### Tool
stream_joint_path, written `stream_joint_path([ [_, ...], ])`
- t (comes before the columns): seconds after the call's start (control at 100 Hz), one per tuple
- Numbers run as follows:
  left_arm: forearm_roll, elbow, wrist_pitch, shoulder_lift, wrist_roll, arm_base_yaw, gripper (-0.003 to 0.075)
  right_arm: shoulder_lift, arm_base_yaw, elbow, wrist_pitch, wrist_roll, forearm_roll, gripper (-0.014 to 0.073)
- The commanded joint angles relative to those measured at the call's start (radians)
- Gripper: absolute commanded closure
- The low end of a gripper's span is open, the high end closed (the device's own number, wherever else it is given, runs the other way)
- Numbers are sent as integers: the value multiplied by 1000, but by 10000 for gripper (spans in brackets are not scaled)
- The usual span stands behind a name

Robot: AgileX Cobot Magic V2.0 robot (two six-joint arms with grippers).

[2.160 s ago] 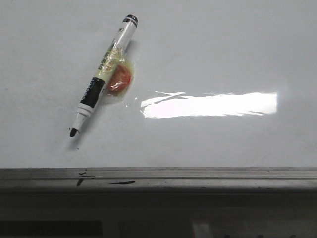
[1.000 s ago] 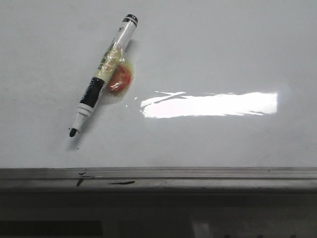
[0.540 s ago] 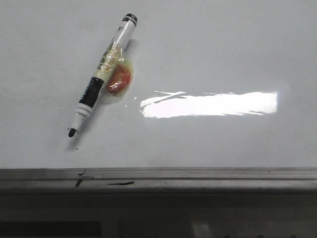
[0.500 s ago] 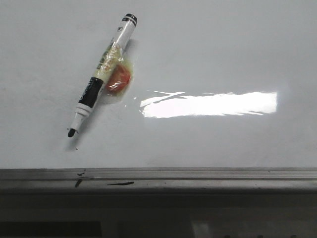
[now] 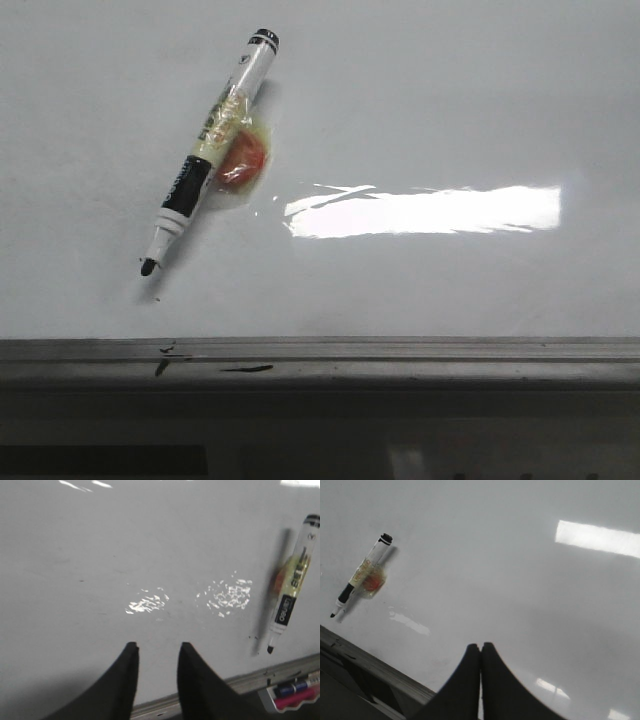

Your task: Write number 7 on whiteboard

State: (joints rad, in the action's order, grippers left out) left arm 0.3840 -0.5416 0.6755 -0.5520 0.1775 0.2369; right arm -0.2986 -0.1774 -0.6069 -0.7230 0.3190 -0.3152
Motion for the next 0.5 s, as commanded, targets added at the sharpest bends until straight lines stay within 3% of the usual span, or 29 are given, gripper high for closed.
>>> stream_joint_path([
  [0.0,100,-81,5,-109,106,1,340,-23,6,-36,55,16,-18,553],
  [0.05,171,-99,16,-160,179,3,305,-23,6,-36,55,16,-21,478],
  [0.15,267,-121,-12,-214,264,36,315,-23,6,-36,55,16,-21,302],
  [0.22,293,-127,-67,-237,284,84,315,-23,6,-36,55,16,-21,232],
  [0.49,293,-127,-261,-340,291,327,315,-23,6,-36,67,16,-21,220],
])
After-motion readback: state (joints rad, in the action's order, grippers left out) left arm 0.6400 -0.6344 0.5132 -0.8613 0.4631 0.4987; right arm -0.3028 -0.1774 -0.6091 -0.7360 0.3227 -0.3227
